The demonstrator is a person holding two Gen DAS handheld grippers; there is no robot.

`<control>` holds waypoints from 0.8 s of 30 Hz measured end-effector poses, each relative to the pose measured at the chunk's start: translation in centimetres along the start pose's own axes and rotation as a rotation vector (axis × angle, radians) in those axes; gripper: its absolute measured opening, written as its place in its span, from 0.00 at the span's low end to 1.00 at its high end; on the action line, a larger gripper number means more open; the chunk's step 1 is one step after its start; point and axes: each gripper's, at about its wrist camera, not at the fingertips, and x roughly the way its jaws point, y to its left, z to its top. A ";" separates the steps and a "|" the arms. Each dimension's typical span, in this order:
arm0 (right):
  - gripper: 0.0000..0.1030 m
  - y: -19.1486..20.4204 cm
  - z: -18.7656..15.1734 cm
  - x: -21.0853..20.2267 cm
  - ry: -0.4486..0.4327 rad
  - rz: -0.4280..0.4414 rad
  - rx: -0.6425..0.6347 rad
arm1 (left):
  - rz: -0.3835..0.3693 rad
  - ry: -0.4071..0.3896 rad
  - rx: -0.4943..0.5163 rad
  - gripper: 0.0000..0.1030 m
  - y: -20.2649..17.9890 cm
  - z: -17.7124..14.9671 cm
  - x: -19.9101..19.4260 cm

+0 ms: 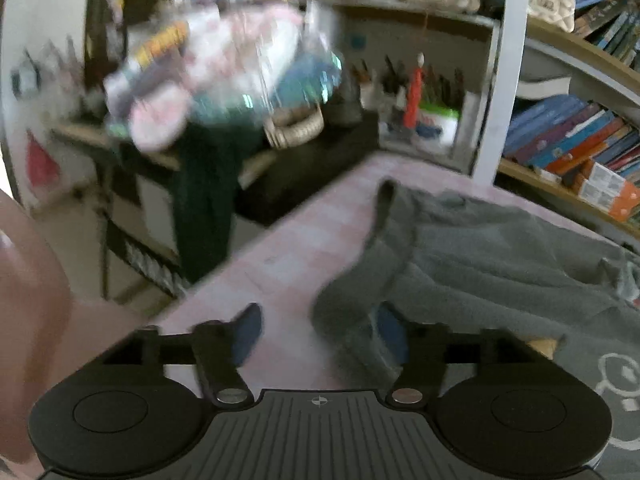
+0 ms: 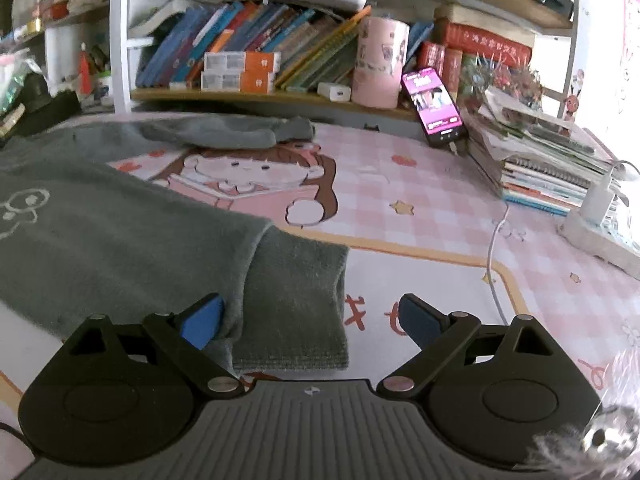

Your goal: Fold clothes

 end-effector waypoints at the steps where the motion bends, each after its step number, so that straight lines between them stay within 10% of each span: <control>1: 0.92 -0.1 0.1 -0.2 -0.006 -0.001 0.005 | 0.016 -0.026 0.017 0.67 -0.2 0.1 -0.6; 24: 0.93 2.2 1.0 0.1 -0.006 0.039 -0.041 | -0.186 -0.009 0.203 0.87 -6.6 -1.3 -0.6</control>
